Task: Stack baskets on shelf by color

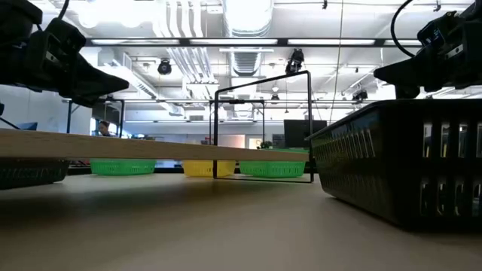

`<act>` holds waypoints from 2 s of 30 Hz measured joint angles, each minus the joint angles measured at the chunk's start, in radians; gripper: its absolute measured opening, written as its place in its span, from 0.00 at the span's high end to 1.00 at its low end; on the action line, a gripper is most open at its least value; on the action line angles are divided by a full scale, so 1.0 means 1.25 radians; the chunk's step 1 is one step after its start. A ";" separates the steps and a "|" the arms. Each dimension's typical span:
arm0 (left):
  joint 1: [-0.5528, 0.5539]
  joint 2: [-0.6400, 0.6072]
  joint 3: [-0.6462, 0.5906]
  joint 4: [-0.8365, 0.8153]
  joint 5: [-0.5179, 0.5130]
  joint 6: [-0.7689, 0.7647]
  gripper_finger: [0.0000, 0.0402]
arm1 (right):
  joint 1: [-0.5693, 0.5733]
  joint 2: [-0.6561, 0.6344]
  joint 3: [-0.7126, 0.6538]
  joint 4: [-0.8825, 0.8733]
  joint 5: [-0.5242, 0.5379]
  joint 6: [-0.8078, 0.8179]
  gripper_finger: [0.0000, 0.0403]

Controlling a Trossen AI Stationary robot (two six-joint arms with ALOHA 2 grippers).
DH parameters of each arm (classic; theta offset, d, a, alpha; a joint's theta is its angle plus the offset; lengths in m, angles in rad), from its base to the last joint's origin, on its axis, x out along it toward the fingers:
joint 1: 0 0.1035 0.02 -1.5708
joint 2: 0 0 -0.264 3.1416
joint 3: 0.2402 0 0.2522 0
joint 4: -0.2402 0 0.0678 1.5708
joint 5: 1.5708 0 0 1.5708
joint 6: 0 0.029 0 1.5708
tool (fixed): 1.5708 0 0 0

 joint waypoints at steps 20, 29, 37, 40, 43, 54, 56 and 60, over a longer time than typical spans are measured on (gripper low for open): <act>0.000 0.000 0.000 0.000 0.000 0.000 1.00 | 0.000 0.000 0.000 0.000 0.000 0.000 0.98; 0.000 0.000 0.000 0.000 0.000 0.000 1.00 | 0.000 0.000 0.000 0.017 0.000 -0.039 0.98; 0.000 0.000 0.000 0.008 0.000 0.008 1.00 | 0.000 0.000 0.000 0.038 0.001 0.091 0.98; 0.000 0.000 0.000 0.051 0.000 0.033 1.00 | 0.000 0.000 0.000 0.090 0.001 0.134 0.98; 0.000 0.002 0.000 0.160 0.000 0.023 1.00 | 0.000 0.000 0.000 0.140 0.003 0.150 0.98; 0.000 0.077 0.088 0.619 -0.176 -0.083 1.00 | 0.000 0.000 0.000 0.365 0.247 0.190 0.98; 0.000 0.103 0.094 0.732 -0.171 -0.029 1.00 | 0.000 0.000 0.000 0.406 0.285 0.202 0.98; 0.000 0.148 0.096 0.927 -0.174 0.003 1.00 | 0.000 0.001 0.005 0.431 0.369 0.326 0.98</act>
